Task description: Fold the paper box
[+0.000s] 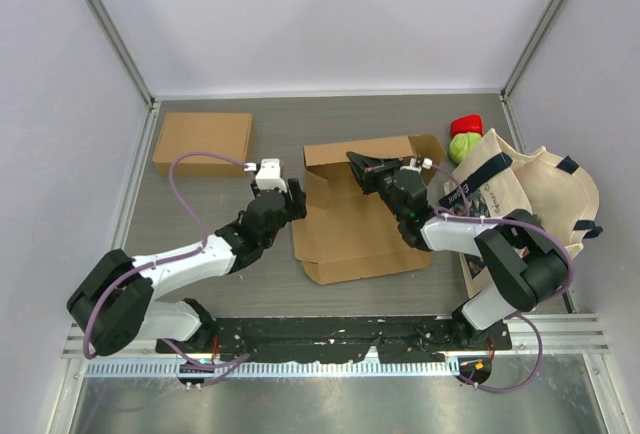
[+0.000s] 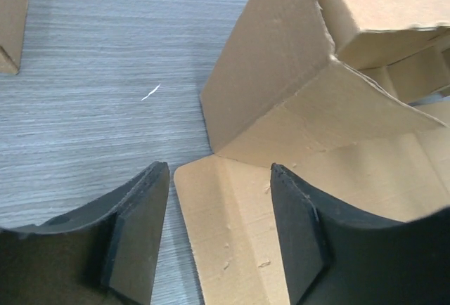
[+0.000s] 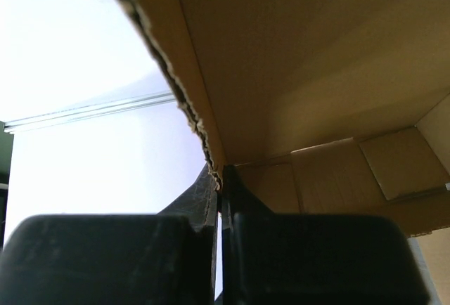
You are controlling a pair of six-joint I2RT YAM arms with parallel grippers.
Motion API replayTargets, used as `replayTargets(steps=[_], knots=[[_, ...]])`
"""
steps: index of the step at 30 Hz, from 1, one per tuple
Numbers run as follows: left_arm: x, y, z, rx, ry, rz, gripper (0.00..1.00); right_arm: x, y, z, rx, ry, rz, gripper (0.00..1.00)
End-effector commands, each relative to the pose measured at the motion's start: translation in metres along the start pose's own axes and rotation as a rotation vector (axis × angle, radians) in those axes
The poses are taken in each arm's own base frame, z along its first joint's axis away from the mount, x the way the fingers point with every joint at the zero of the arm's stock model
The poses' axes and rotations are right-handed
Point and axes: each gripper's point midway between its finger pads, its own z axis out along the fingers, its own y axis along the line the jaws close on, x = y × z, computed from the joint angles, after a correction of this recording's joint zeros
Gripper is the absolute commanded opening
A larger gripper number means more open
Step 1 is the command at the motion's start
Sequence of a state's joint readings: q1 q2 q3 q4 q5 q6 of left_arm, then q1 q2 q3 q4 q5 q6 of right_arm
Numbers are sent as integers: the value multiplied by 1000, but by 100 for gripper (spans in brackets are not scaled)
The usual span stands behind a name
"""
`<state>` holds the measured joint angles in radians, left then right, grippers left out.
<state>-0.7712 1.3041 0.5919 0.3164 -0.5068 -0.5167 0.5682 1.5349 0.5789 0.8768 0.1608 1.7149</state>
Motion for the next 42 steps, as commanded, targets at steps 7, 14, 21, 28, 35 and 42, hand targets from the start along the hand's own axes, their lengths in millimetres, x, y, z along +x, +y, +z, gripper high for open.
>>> replayTargets(steps=[7, 14, 21, 28, 35, 42], knots=[[-48, -28, 29, 171, -124, 57, 77, -2, 15, 13, 6, 25, 40, 1], [-69, -38, 63, 127, -172, 78, 77, 3, 11, 21, 33, 45, 108, 1], [-64, -10, 92, -107, -209, -48, 60, 5, 12, 29, 83, 37, 164, 1], [-60, 23, 101, -461, -181, 8, 0, 5, 18, 31, 99, 9, 144, 1], [-34, 43, 86, -519, -90, 97, 0, 7, 24, 24, 87, -17, 118, 1], [-34, 11, 81, -239, -105, 79, 40, 7, 26, 21, 78, -22, 101, 1]])
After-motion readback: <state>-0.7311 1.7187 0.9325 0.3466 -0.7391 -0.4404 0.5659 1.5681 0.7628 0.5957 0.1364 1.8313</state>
